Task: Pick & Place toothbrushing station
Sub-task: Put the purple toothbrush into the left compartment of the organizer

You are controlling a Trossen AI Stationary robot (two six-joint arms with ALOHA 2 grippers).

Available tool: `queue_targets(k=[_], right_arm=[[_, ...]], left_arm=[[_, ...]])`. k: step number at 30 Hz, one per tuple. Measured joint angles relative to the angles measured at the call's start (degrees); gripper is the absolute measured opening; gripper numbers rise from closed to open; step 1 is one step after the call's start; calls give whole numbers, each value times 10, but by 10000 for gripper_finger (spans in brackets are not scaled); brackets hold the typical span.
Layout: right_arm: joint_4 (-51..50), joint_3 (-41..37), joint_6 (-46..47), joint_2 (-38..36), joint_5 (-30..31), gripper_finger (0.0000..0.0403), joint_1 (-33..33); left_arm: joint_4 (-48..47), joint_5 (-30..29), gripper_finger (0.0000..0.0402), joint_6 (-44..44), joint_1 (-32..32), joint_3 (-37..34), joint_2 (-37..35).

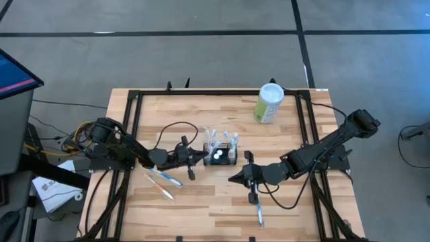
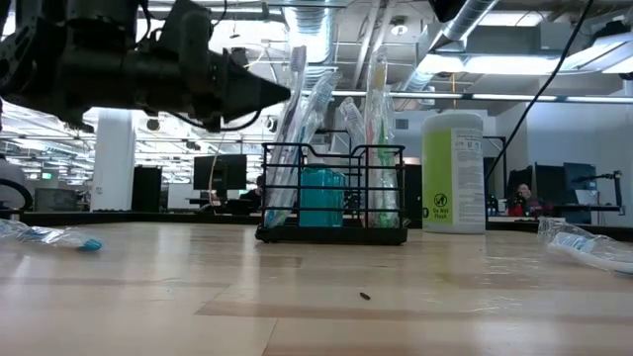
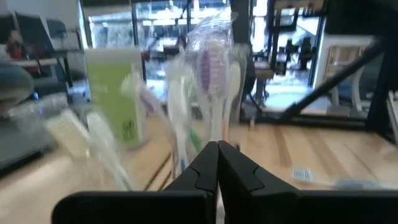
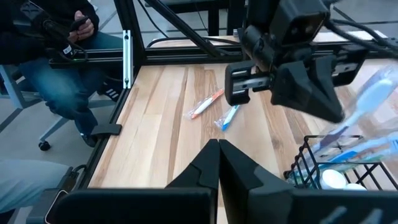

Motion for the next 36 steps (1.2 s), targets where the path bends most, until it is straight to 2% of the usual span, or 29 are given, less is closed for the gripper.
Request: queue_targets(k=[5, 18, 26, 36], right_arm=[[2, 0, 0, 0, 0, 0, 0], [-1, 0, 0, 0, 0, 0, 0], [-3, 0, 2, 0, 0, 0, 0], [-4, 0, 5, 0, 0, 0, 0]], left_arm=[[-63, -7, 0, -42, 0, -1, -5], [-86, -53, 0, -48, -10, -1, -6], [-87, -55, 0, -46, -28, -8, -7], [-104, -53, 4, -44, -30, -35, -78]])
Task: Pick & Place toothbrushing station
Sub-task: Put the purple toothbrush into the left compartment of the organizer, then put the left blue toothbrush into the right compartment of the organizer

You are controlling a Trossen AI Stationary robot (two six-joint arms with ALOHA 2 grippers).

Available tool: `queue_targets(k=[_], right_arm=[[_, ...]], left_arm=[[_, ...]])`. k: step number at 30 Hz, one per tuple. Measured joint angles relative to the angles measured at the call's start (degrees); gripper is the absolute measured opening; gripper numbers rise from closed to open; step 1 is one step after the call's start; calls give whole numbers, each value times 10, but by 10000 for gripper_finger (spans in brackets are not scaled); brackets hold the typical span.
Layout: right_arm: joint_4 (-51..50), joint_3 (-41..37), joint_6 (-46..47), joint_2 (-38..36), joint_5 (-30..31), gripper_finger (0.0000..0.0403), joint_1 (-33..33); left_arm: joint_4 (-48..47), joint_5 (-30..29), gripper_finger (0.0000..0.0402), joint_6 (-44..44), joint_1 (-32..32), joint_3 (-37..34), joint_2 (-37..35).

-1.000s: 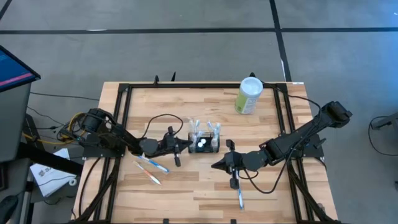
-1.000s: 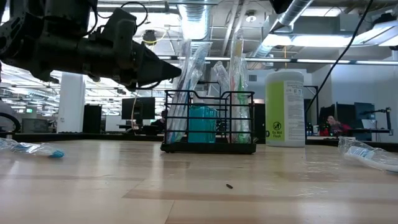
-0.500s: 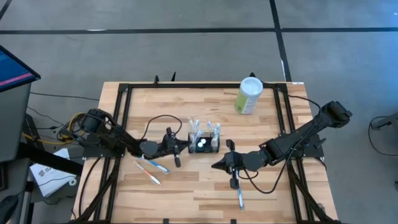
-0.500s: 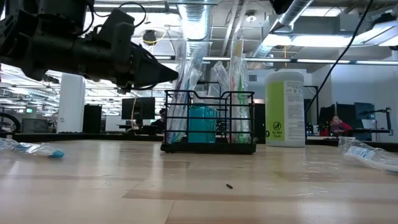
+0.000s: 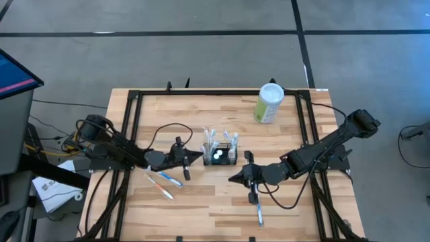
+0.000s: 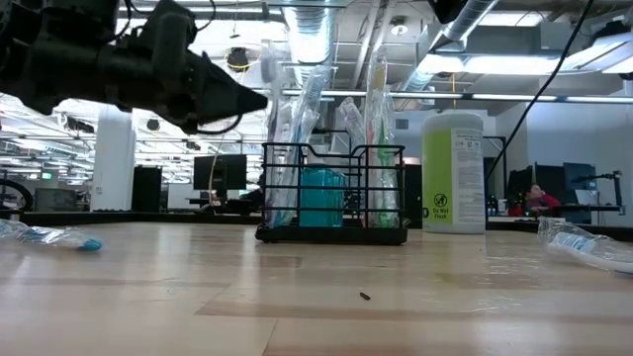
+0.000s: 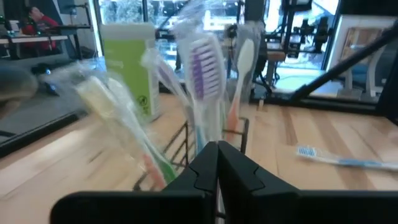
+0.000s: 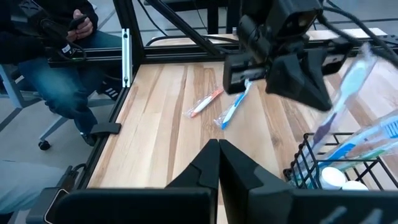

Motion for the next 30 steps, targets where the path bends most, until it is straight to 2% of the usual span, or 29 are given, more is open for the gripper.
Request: queue_targets(k=[8, 12, 24, 27, 30], right_arm=[[0, 0, 0, 0, 0, 0, -3], [0, 0, 0, 0, 0, 0, -4], [-13, 0, 0, 0, 0, 0, -4], [-13, 0, 0, 0, 0, 0, -3], [-14, 0, 0, 0, 0, 0, -3]], left_arm=[[-58, 5, 29, -33, -1, -25, -75], [-92, 14, 41, -64, -1, -25, -76], [-99, 27, 47, -58, -3, -25, -76], [-140, 43, 45, -61, -4, -25, -99], [-234, 54, 45, -89, -4, -25, -143]])
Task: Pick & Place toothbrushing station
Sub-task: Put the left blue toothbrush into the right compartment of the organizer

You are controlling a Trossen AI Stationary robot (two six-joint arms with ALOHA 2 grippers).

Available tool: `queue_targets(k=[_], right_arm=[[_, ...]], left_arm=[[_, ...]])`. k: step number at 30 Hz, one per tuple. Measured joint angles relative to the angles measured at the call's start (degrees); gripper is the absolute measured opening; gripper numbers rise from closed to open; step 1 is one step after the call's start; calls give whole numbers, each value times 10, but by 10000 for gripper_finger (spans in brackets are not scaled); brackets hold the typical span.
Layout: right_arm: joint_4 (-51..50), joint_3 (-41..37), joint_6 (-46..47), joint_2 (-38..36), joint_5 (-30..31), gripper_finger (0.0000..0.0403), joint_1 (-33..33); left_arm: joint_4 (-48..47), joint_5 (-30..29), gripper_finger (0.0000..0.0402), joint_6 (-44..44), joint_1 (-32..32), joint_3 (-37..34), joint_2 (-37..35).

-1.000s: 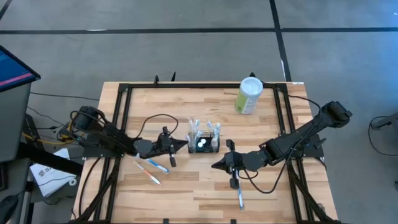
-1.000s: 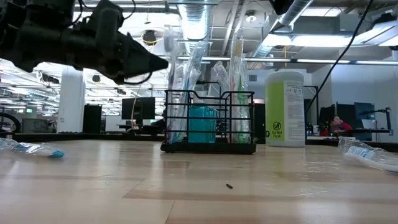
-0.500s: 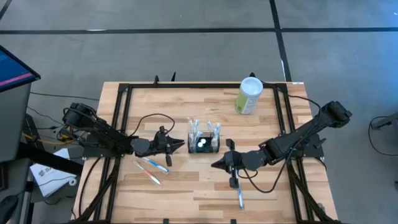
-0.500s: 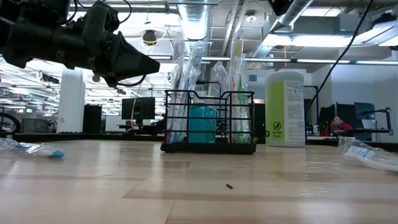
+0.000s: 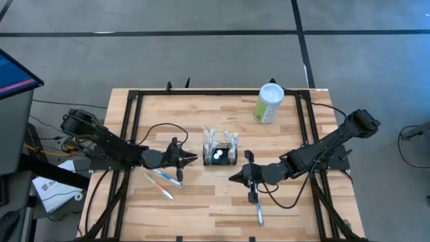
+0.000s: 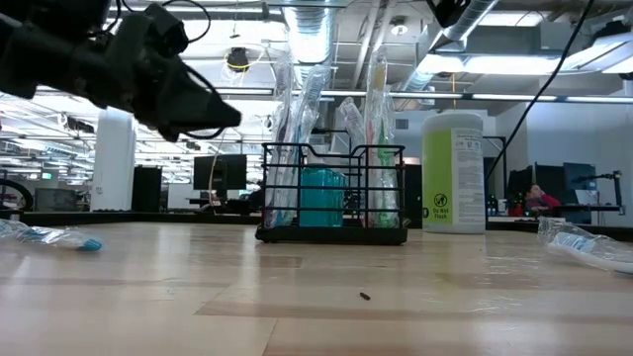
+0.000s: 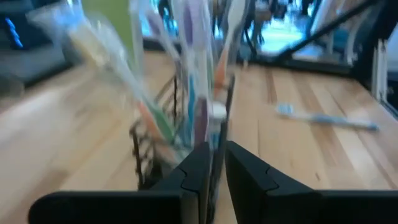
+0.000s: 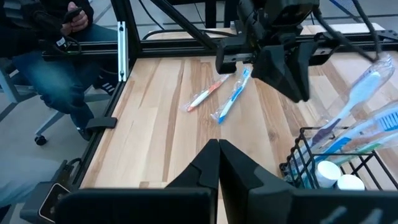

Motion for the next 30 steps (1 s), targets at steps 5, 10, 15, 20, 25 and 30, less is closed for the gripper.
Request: queue_targets(k=[5, 10, 15, 20, 25, 30], right_arm=[[-3, 0, 0, 0, 0, 0, 0], [-8, 0, 0, 0, 0, 0, -3], [-12, 0, 0, 0, 0, 0, -4], [-12, 0, 0, 0, 0, 0, -4], [-11, 0, 0, 0, 0, 0, -4], [-12, 0, 0, 0, 0, 0, -4]], left_arm=[[-177, 50, 44, -59, 0, 0, -106], [-363, 125, 44, -131, 0, 1, -193], [-583, 178, 44, -213, 0, 40, -215], [-706, 239, 44, -227, 0, 89, -215], [-812, 293, 44, -224, 0, 137, -211], [-901, 331, 45, -228, 0, 170, -182]])
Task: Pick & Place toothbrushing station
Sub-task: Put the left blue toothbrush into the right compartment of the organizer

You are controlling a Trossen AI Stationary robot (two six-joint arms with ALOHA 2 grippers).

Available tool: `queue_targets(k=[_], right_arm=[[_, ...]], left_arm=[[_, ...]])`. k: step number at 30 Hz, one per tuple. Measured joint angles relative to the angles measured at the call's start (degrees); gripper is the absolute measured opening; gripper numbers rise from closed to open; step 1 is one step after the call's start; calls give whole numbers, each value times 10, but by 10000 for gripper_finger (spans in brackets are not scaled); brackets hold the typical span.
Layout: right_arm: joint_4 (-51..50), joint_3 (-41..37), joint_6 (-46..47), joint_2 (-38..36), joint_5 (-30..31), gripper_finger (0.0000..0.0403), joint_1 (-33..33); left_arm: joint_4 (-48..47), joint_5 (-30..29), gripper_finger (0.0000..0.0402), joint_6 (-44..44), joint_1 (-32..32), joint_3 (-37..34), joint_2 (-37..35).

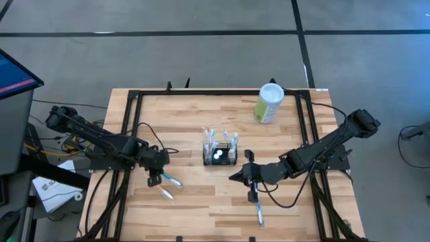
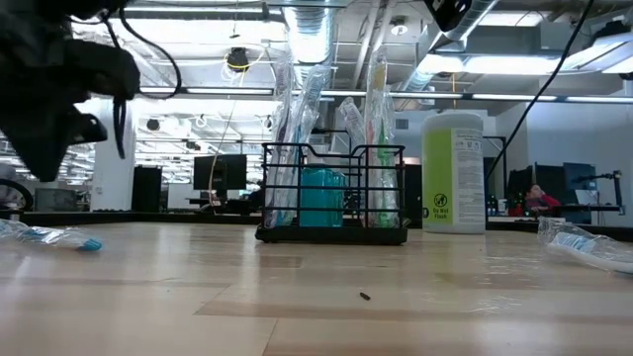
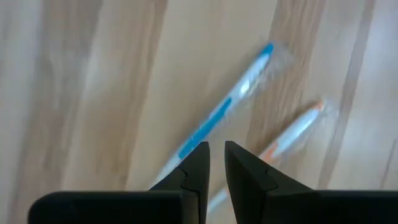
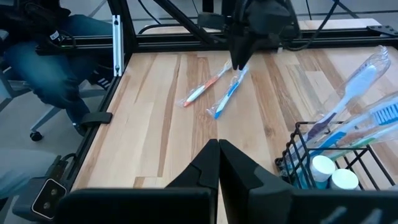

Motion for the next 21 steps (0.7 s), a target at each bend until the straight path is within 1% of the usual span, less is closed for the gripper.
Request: queue_targets(k=[6, 10, 18, 21], right_arm=[[0, 0, 0, 0, 0, 0, 0], [0, 0, 0, 0, 0, 0, 0], [0, 0, 0, 0, 0, 0, 0], [0, 0, 0, 0, 0, 0, -4]], left_arm=[[-30, 47, 68, 7, 0, 3, 61], [-30, 52, 89, 18, 0, 2, 92], [-31, 47, 115, 37, 2, 8, 100], [-29, 44, 120, 62, 2, 13, 100]])
